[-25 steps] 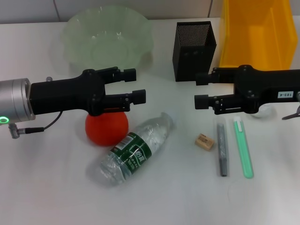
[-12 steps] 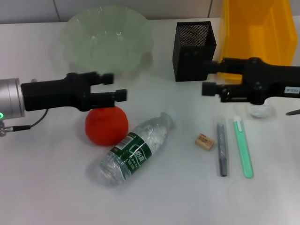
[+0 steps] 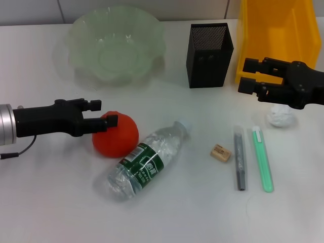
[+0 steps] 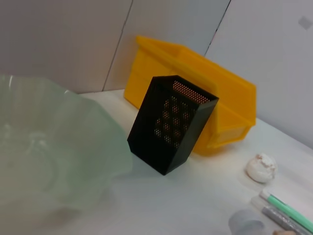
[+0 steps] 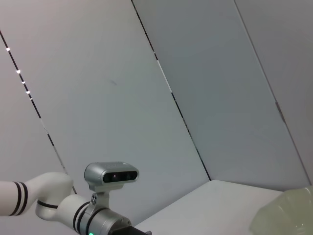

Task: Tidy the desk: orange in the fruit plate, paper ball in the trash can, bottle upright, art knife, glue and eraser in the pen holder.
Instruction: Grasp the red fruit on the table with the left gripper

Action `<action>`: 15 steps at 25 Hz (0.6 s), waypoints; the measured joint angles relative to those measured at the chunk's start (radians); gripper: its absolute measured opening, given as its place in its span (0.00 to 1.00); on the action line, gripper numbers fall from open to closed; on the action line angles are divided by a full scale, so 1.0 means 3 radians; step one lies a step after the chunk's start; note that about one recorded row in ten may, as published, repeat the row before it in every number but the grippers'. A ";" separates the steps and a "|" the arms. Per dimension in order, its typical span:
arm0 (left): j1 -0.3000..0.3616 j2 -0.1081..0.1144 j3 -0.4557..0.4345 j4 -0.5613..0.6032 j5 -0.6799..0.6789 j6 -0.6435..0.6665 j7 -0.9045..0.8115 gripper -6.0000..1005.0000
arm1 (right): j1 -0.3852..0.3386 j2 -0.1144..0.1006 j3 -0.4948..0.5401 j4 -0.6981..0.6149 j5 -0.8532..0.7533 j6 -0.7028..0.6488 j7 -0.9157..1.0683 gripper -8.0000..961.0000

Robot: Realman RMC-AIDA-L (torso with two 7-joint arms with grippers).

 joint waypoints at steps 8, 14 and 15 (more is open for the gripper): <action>0.0041 -0.0014 0.0046 -0.0203 0.0000 -0.0209 0.0192 0.80 | 0.0003 0.0017 -0.0022 0.0001 0.0000 -0.0003 0.0000 0.82; 0.0012 -0.0015 0.0230 -0.0280 0.0000 -0.0323 0.0233 0.75 | 0.0000 0.0015 -0.0008 0.0001 0.0000 -0.0004 0.0011 0.82; 0.0012 -0.0015 0.0230 -0.0280 0.0000 -0.0323 0.0233 0.73 | 0.0000 0.0016 -0.0006 0.0003 0.0000 -0.0003 0.0011 0.82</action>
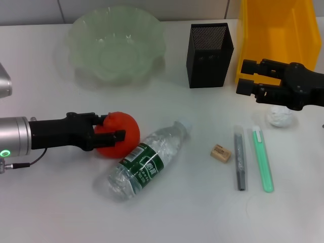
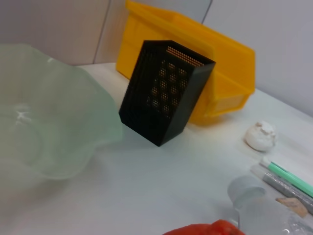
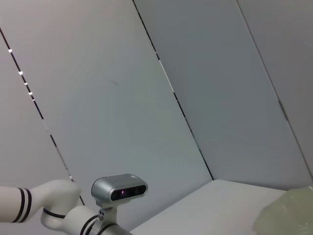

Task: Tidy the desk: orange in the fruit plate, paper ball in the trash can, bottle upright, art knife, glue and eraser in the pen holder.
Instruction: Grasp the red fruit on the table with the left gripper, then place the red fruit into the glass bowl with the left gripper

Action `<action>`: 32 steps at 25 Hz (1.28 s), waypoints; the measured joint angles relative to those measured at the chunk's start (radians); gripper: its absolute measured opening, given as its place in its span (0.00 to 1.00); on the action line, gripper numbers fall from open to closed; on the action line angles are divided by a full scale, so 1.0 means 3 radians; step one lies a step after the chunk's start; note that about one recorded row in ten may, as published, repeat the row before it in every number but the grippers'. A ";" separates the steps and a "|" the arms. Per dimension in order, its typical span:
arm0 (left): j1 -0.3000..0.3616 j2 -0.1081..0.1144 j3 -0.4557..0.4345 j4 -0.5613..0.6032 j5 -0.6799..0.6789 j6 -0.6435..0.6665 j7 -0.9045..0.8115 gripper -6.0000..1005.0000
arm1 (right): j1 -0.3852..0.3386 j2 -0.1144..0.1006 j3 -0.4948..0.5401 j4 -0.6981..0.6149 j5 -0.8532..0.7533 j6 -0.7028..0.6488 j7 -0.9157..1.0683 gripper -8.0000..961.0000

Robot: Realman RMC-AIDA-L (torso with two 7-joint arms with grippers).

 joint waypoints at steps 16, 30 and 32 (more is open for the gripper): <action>-0.0075 0.0027 0.0077 0.0199 -0.0337 0.0239 -0.0032 0.32 | -0.0125 -0.0009 0.0224 0.0003 0.0012 -0.0026 -0.0001 0.82; -0.0516 -0.0011 0.0125 -0.0051 -0.1659 -0.0439 0.0964 0.15 | -0.0278 -0.0008 0.0412 0.0143 0.0014 -0.0095 -0.0013 0.82; -0.0611 -0.0015 0.0145 -0.0230 -0.1750 -0.0779 0.1306 0.14 | -0.0308 -0.0002 0.0413 0.0147 0.0014 -0.0100 -0.0014 0.82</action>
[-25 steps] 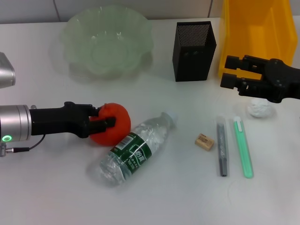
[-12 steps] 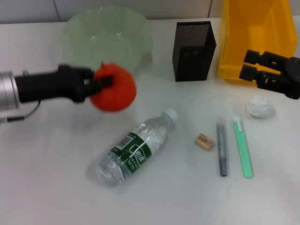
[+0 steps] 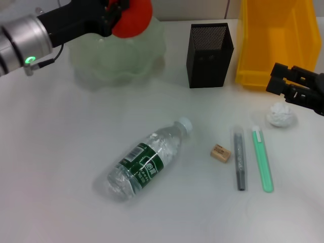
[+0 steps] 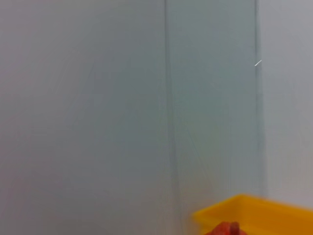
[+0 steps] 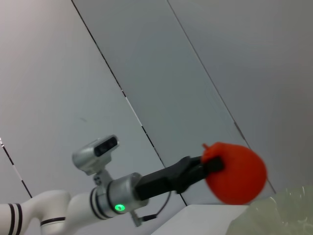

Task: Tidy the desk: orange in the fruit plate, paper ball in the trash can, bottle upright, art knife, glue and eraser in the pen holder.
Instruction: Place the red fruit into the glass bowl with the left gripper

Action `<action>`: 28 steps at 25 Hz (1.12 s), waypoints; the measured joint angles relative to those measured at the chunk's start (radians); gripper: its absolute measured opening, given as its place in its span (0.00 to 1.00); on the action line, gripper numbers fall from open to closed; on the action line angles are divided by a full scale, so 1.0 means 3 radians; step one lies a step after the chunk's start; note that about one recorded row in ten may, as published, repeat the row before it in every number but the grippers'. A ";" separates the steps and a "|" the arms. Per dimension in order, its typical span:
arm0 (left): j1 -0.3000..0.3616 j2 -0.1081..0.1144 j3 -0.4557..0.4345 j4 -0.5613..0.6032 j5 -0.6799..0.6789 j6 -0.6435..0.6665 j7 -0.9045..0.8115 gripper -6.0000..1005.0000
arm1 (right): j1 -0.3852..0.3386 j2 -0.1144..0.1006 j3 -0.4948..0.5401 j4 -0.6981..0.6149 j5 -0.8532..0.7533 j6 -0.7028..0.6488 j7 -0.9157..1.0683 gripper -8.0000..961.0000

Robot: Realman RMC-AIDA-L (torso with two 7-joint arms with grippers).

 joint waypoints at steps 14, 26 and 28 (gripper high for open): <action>-0.0266 -0.0016 -0.0025 -0.1130 -0.0936 -0.1420 0.2853 0.08 | -0.0095 0.0001 0.0081 0.0117 0.0005 -0.0086 -0.0003 0.82; -0.0278 -0.0015 -0.0549 -0.1524 -0.1328 -0.1507 0.3912 0.14 | -0.0101 -0.0035 0.0088 -0.0386 -0.0002 -0.0489 0.0325 0.82; -0.0278 -0.0015 -0.0559 -0.1530 -0.1330 -0.1509 0.3916 0.21 | -0.0136 -0.0005 0.0068 -0.0758 -0.0024 -0.0553 0.0566 0.82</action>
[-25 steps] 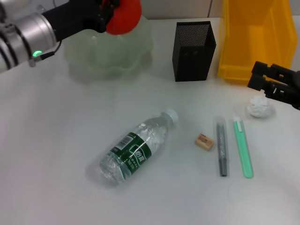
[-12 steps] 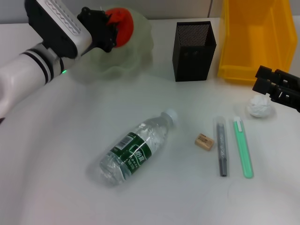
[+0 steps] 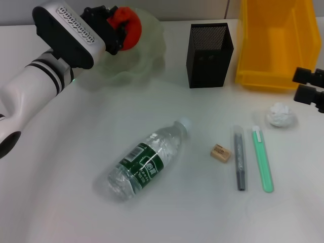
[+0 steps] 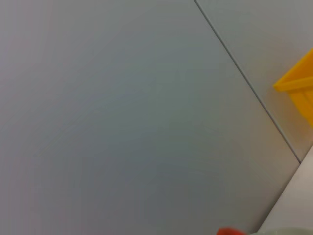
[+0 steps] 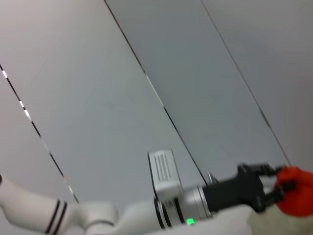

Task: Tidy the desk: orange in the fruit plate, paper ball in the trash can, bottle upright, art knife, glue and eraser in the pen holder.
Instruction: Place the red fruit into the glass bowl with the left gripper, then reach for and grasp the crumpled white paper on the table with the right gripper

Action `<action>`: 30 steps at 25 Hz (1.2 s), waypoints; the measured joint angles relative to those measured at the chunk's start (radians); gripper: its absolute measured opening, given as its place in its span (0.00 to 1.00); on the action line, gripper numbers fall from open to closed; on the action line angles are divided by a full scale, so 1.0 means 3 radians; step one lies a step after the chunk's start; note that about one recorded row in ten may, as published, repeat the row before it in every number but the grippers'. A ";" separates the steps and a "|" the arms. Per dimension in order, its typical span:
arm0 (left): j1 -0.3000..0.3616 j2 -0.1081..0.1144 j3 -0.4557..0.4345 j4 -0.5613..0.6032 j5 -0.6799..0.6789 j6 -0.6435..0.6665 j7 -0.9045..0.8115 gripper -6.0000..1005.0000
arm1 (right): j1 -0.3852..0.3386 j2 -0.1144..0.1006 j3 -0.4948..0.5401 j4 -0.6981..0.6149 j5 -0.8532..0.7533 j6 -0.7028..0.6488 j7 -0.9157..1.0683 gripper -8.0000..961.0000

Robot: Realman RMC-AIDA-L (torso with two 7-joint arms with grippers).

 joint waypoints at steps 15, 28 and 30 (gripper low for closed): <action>-0.0010 0.0000 -0.0057 -0.0072 -0.0026 0.0018 0.0015 0.63 | 0.0097 0.0136 -0.0094 -0.1603 -0.1513 0.0742 0.1745 0.82; 0.0038 0.0000 -0.0180 -0.0187 -0.0017 0.0057 0.0018 0.67 | 0.0635 -0.0016 -0.0409 -0.0787 -0.2324 0.1403 0.2106 0.82; 0.0061 0.0000 -0.0187 -0.0192 -0.0016 0.0081 0.0018 0.67 | 0.0644 -0.0019 -0.0513 -0.0721 -0.2326 0.1538 0.2107 0.81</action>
